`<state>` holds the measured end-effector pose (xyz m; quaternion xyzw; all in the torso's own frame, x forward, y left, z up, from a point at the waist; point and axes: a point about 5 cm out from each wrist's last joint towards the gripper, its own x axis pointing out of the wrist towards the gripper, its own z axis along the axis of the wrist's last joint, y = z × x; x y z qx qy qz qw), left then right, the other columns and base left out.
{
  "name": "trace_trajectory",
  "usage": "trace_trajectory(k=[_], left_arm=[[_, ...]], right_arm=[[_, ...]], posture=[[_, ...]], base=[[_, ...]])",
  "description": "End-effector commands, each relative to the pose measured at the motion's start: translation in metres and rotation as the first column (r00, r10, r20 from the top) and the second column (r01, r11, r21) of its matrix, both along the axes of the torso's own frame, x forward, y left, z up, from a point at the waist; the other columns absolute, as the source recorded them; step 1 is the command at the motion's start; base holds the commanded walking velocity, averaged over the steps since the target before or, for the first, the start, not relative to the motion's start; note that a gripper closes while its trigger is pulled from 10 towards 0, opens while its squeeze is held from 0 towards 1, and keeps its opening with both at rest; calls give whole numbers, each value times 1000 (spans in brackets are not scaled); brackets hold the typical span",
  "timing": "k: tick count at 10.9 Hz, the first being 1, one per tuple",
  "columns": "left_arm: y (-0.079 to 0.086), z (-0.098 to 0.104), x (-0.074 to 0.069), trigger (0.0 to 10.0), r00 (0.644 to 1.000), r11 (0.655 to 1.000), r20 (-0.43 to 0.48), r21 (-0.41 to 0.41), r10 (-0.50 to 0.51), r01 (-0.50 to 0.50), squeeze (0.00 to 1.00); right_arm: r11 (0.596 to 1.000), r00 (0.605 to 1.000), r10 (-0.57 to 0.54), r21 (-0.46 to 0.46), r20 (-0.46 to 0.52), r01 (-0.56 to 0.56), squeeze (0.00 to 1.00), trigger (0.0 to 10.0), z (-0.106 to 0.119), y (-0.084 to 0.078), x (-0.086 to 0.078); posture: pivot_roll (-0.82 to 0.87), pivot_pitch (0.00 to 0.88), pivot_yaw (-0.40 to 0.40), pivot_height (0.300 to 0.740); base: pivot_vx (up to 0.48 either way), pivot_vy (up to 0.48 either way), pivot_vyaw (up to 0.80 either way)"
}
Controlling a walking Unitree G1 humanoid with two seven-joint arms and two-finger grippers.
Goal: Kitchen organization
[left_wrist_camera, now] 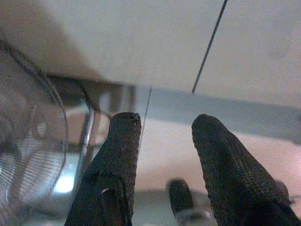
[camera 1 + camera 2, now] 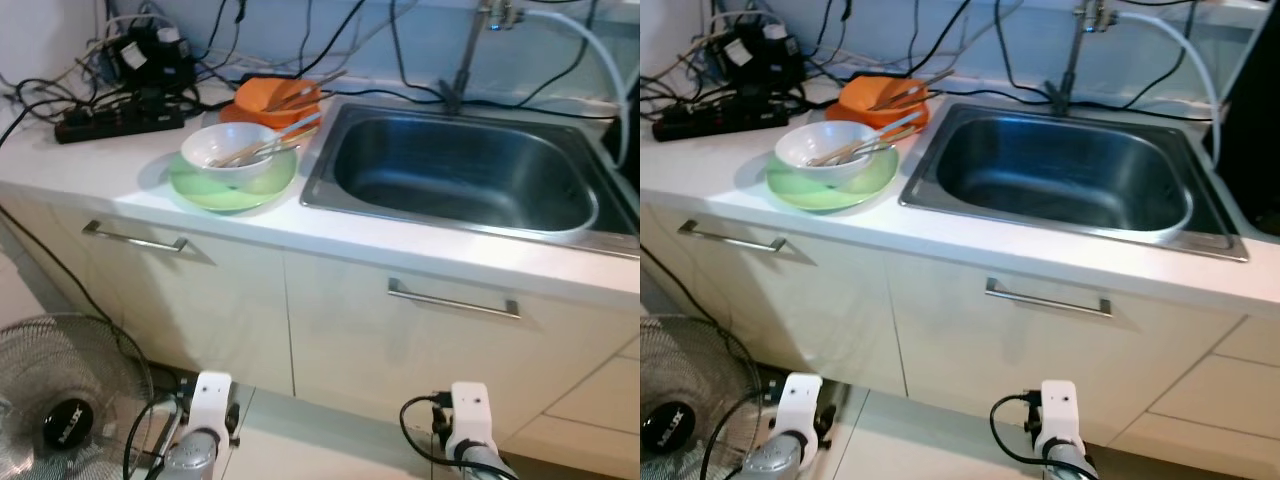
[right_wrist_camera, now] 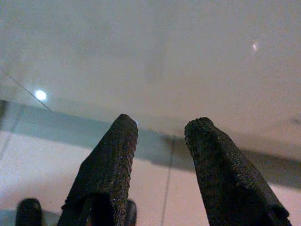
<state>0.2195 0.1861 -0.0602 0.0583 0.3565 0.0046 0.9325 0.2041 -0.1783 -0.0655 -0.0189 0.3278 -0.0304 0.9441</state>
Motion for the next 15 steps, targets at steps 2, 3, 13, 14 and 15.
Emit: trace_trajectory(k=[2,3,13,14,15], left_arm=[[1,11,12,10000,994,999,105,32,-41,37,0],[2,17,13,10000,981,997,181,49,-70,62,0],[2,163,39,10000,611,962,753,267,-245,57,0],[-2,177,45,10000,548,972,807,229,-220,54,0],[-11,203,54,10000,484,970,843,234,-233,60,0]], right_arm=[[999,994,42,4,99,-43,0,10000,22,-21,28],[999,984,48,10,173,-51,0,10000,32,-30,37],[1000,645,30,-18,763,-25,0,10000,168,-45,63],[998,590,33,6,807,-63,0,10000,195,-28,75],[995,559,43,15,828,-98,0,10000,211,-16,79]], posture=[[144,29,1,740],[150,30,5,740],[149,51,1,740],[151,50,-3,740],[155,51,-7,740]], base=[[0,0,0],[0,0,0],[0,0,0],[0,0,0],[0,0,0]])
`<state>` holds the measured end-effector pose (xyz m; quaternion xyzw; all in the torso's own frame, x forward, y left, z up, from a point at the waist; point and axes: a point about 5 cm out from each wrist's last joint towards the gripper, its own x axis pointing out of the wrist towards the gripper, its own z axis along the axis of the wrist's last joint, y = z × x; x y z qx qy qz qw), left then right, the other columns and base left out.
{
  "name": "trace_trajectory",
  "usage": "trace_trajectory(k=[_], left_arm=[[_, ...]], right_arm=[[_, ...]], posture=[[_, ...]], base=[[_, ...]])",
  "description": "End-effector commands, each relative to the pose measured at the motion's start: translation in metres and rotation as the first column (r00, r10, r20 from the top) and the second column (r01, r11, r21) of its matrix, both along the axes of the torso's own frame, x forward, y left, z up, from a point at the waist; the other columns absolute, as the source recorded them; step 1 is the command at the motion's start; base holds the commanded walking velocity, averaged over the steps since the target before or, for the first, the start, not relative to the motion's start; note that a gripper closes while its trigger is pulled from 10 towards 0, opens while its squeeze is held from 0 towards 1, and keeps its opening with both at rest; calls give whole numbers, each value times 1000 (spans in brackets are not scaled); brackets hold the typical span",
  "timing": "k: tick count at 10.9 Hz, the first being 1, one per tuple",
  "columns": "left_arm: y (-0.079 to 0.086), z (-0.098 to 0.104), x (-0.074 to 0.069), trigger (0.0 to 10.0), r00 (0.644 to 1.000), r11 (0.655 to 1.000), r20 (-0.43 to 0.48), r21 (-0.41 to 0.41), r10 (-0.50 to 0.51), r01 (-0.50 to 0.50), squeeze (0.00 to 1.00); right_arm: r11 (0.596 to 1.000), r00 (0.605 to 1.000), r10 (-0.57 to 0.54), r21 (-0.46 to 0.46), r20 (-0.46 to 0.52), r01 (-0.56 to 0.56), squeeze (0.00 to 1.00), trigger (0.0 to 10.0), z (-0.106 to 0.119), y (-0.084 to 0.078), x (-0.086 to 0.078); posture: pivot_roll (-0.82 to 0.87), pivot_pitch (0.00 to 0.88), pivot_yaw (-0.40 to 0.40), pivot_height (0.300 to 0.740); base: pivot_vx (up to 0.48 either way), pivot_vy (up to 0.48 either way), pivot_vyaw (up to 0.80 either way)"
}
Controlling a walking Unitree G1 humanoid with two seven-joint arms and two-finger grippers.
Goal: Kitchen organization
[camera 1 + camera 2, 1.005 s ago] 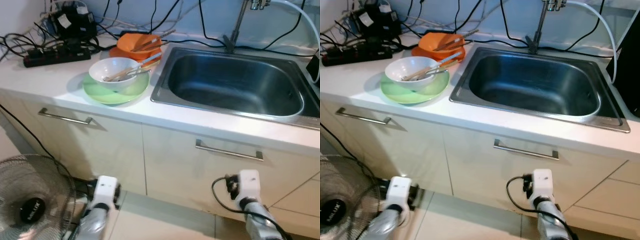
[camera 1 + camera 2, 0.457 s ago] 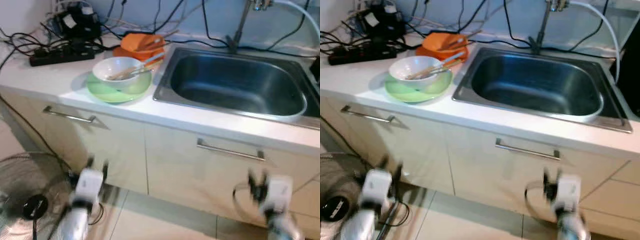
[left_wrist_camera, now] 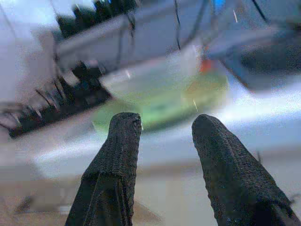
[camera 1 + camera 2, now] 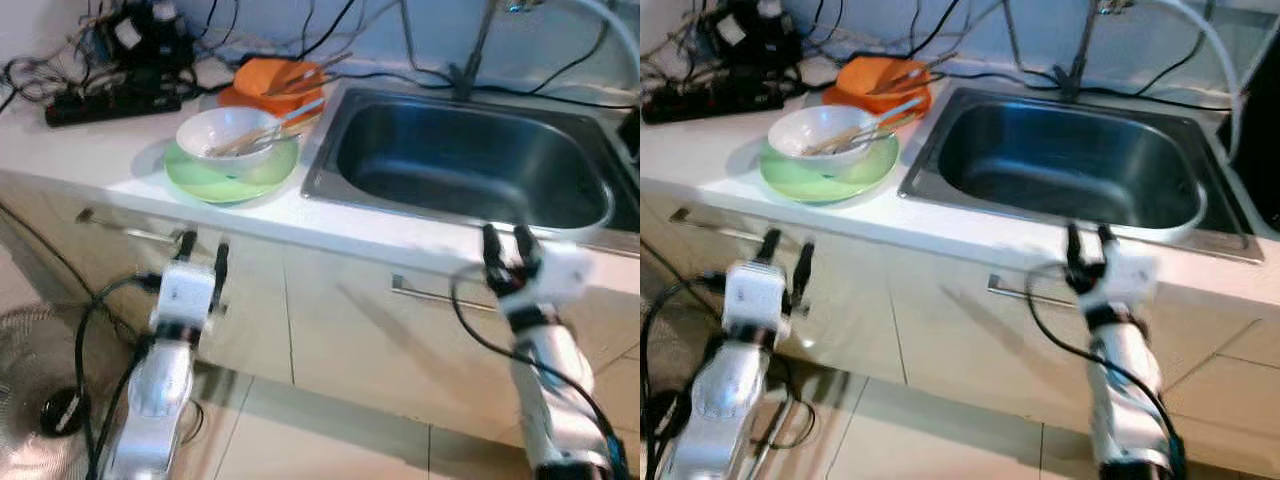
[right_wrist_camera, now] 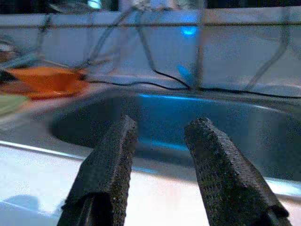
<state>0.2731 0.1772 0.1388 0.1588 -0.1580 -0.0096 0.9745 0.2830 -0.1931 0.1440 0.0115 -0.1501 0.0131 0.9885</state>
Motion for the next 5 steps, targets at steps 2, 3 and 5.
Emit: trace_trajectory(k=[2,3,5], left_arm=[[-13,25,5,10000,998,999,35,6,-44,44,0],[-23,37,13,10000,996,998,56,5,-71,70,0],[-29,55,26,10000,993,998,101,-26,-63,66,0]], right_arm=[[1000,1000,15,22,11,-15,0,10000,16,7,2],[999,1000,26,44,-3,-26,0,10000,19,14,7],[996,998,56,64,-1,-56,0,10000,26,28,16]], posture=[[153,51,-9,740],[150,43,-9,740],[150,26,-7,740]], base=[[0,0,0],[0,0,0],[0,0,0]])
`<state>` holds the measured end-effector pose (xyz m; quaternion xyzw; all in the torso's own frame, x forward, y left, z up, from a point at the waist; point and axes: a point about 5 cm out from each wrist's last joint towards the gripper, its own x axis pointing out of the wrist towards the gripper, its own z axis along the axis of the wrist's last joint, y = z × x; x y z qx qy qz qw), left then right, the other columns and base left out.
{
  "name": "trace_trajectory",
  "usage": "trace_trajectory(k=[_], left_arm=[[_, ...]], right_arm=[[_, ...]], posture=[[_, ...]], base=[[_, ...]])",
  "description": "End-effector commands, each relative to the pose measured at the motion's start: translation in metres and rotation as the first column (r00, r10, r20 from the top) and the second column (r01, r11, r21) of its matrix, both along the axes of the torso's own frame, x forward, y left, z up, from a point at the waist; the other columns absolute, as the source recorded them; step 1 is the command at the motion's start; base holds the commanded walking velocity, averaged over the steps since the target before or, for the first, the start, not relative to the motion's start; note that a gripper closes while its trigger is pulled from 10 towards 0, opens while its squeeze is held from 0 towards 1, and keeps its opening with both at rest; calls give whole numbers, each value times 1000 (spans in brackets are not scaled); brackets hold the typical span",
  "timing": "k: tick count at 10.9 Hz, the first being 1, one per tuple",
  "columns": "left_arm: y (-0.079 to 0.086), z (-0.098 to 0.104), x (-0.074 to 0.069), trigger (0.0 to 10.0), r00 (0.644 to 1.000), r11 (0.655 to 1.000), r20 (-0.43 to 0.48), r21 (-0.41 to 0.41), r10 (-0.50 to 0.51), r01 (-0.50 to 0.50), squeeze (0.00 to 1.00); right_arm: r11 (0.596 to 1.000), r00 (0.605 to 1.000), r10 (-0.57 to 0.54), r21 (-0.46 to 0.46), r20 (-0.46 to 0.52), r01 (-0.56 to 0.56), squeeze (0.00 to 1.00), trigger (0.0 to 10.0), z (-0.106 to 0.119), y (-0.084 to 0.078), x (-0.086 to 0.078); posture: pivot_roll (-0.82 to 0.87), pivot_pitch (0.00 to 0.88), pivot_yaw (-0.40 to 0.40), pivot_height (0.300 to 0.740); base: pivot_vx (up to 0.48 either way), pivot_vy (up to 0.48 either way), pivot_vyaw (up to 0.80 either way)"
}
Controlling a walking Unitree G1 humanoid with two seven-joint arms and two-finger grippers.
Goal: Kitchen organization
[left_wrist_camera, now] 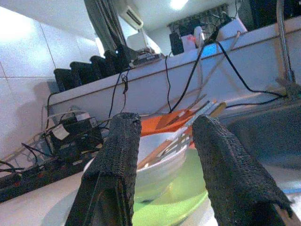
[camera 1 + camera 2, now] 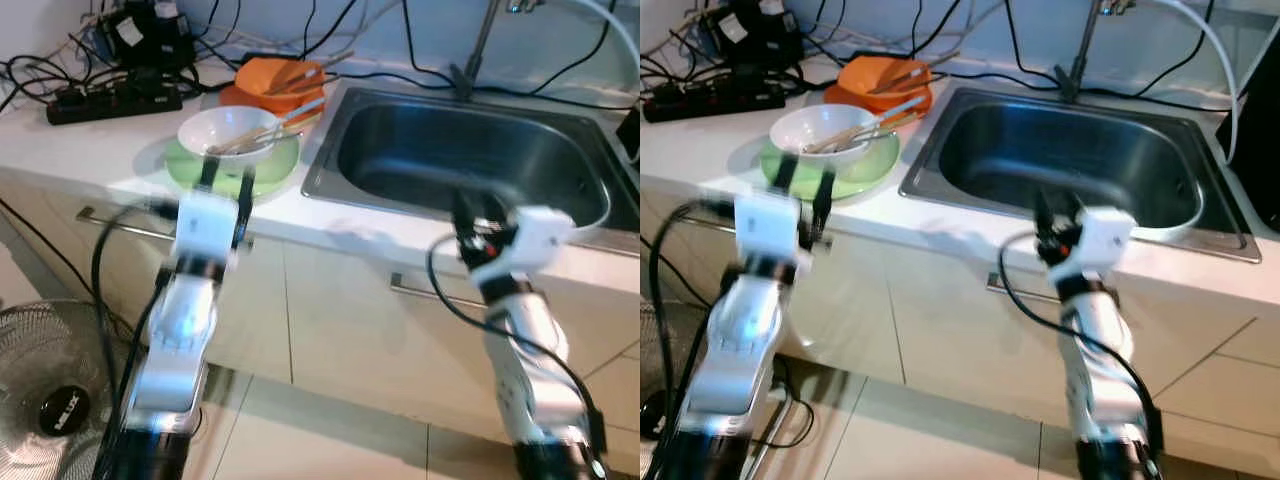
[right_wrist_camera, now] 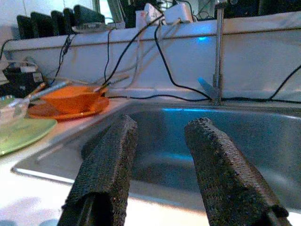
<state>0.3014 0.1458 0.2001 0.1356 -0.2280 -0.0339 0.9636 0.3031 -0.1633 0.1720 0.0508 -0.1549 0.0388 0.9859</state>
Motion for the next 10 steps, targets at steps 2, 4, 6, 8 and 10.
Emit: trace_trajectory(k=[2,4,6,8,10], left_arm=[[-7,-4,10,10000,999,1000,-37,-4,-20,20,0],[-23,-2,22,10000,997,998,-57,10,-53,54,0],[-30,0,27,10000,996,998,-61,0,-61,61,0],[-28,-3,26,10000,997,999,-59,-4,-53,53,0],[-25,-2,25,10000,998,999,-54,-8,-45,45,0]], right_arm=[[999,999,26,30,-22,-26,0,10000,3,14,14],[997,997,67,37,-31,-65,0,10000,6,31,28],[996,997,70,50,-24,-69,0,10000,10,35,34],[997,998,57,45,-30,-56,0,10000,7,31,34],[998,998,52,45,-33,-50,0,10000,6,30,35]], posture=[[151,14,-9,740],[162,12,-16,740],[164,18,-13,740],[164,22,-13,740],[164,13,-11,740]], base=[[0,0,0],[0,0,0],[0,0,0],[0,0,0],[0,0,0]])
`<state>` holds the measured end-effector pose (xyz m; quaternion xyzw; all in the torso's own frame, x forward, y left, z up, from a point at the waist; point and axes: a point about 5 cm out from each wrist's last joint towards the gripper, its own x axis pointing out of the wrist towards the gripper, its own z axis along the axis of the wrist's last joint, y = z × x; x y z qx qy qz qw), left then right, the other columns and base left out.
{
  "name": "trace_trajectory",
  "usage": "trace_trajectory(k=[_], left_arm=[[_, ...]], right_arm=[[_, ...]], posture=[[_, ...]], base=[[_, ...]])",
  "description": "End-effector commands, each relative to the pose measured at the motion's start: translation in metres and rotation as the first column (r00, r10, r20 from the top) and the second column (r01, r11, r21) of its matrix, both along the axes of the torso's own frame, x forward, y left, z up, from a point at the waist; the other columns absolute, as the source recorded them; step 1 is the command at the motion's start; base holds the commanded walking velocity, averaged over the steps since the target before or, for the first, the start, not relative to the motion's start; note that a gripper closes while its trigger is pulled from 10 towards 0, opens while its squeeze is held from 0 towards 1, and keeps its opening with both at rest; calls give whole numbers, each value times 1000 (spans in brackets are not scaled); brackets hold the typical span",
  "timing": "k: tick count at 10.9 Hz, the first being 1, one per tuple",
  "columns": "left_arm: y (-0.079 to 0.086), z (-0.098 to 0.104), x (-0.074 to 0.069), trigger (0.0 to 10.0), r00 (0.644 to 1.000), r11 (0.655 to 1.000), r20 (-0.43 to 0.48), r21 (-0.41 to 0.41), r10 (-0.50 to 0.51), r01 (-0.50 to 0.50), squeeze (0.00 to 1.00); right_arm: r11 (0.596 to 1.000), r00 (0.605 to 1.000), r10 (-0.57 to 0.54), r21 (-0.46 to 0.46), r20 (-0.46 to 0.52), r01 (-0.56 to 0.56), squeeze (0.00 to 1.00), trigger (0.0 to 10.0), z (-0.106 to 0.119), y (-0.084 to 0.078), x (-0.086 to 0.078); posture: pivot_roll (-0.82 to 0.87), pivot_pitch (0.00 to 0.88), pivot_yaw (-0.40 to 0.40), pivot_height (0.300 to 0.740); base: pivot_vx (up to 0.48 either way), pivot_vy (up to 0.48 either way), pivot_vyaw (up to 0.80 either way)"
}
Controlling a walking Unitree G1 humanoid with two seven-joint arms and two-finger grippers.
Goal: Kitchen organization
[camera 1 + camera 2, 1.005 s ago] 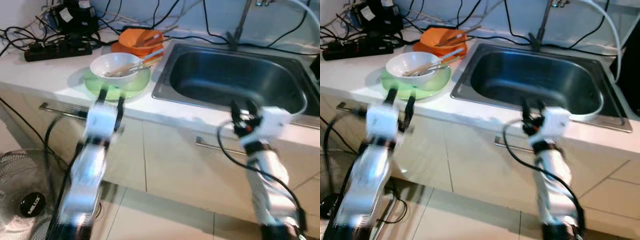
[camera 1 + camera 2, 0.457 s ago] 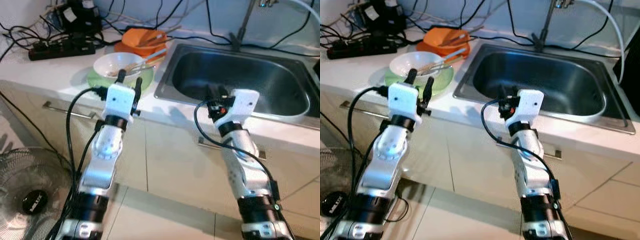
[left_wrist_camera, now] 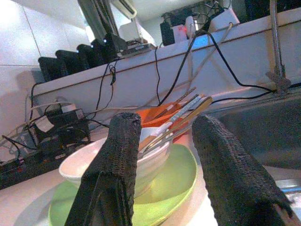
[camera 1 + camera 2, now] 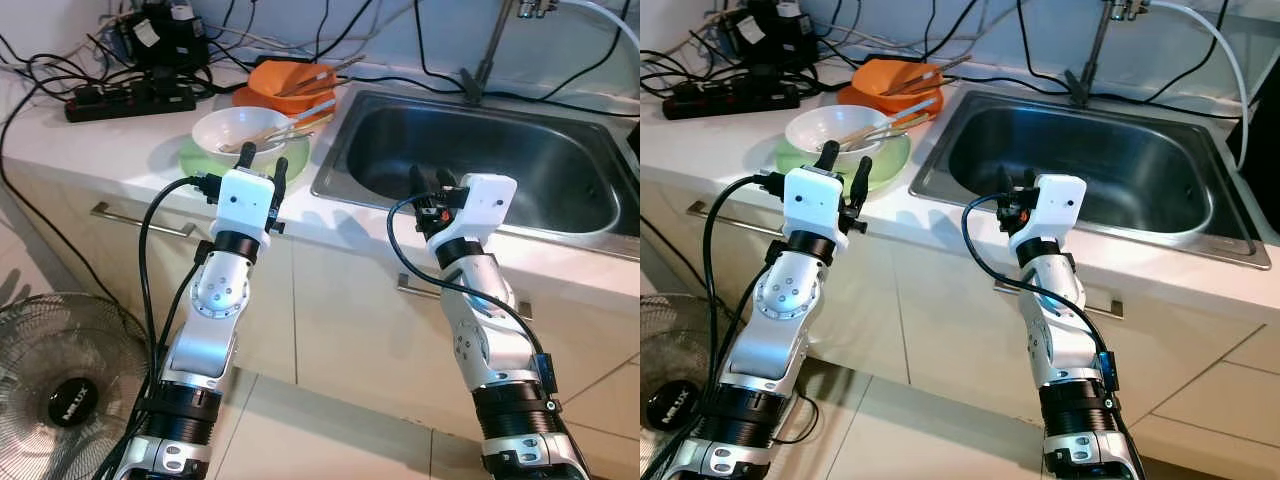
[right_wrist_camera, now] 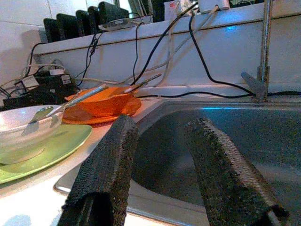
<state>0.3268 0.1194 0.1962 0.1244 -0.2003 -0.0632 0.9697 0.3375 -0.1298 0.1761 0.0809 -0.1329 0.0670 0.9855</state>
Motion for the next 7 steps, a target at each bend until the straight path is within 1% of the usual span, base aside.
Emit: trace_trajectory(k=[1,6,7], left_arm=[[1,2,-1,10000,1000,1000,12,-2,10,-10,0],[3,3,1,10000,1000,999,5,-11,31,-30,0],[4,3,1,10000,999,999,5,-12,36,-36,0]], right_arm=[[1000,1000,-16,-5,7,16,0,10000,1,-3,1],[1000,1000,-16,0,-1,16,0,10000,-3,-2,1],[1000,1000,-20,3,-2,20,0,10000,-2,-2,1]], posture=[[165,9,-9,740],[166,17,-6,740],[166,21,-7,740]], base=[[0,0,0],[0,0,0],[244,0,0]])
